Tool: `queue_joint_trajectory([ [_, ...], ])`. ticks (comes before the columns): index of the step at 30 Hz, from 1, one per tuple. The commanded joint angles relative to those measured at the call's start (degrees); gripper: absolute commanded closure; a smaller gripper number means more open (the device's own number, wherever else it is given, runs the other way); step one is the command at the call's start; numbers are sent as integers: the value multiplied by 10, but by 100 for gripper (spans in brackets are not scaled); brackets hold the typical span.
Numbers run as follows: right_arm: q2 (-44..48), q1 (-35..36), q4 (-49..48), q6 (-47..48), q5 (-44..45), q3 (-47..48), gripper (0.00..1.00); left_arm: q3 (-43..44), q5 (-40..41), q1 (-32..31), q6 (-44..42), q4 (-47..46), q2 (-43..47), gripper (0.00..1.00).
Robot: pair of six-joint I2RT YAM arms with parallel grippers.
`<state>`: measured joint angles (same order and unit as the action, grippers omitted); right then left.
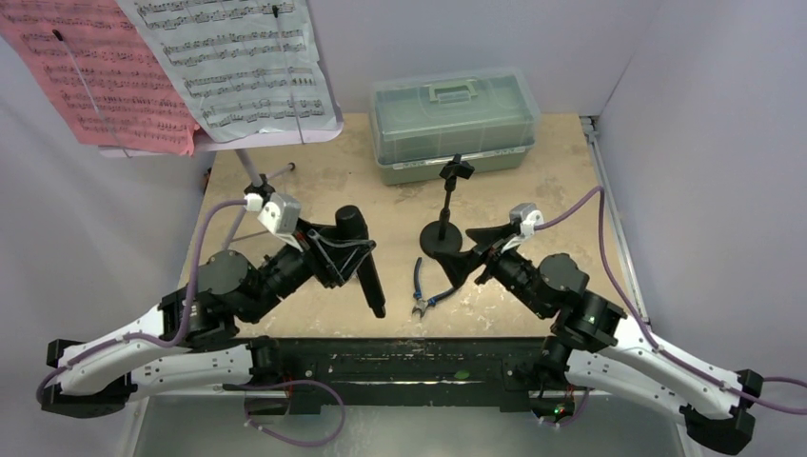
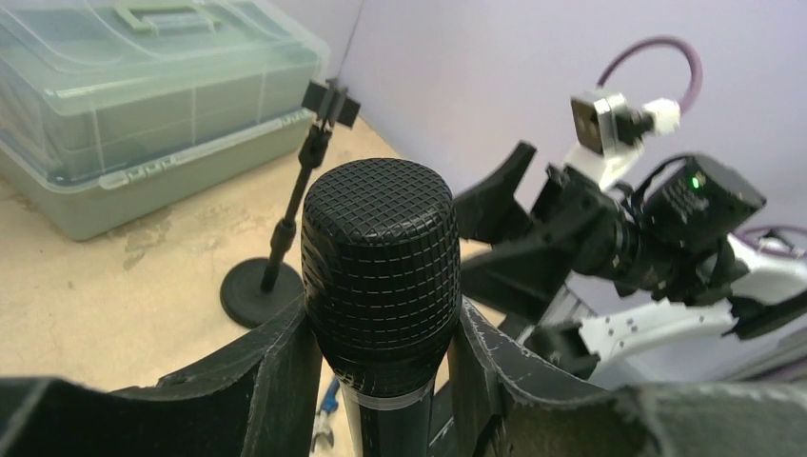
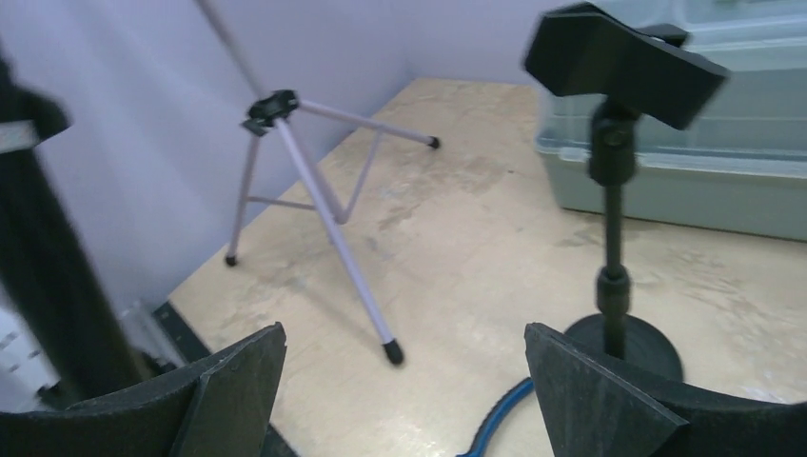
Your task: Set up the instrument practice props
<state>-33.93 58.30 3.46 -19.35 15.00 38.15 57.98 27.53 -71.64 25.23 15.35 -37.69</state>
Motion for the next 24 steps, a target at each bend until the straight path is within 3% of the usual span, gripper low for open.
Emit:
queue_joint_trajectory([
  [1, -26, -50, -32, -33, 61, -27, 1, -32, -70, 1, -19, 20, 20, 100],
  [5, -85, -212, -65, -85, -96, -43, 1, -64, -122, 1, -31, 23, 38, 100],
  [7, -123, -260, -104, -95, -162, -55, 1, -82, -153, 1, -37, 28, 46, 100],
  [15, -261, -316, -271, -107, -287, -76, 2, -149, -191, 1, -60, 46, 104, 100],
  [17, -287, -326, -306, -98, -307, -79, 7, -161, -184, 1, -64, 55, 120, 100],
  [21, -339, -340, -322, -85, -310, -69, 29, -175, -165, 1, -65, 75, 146, 100],
  [24, -373, -340, -331, -80, -306, -58, 30, -172, -175, 1, -73, 78, 162, 100],
])
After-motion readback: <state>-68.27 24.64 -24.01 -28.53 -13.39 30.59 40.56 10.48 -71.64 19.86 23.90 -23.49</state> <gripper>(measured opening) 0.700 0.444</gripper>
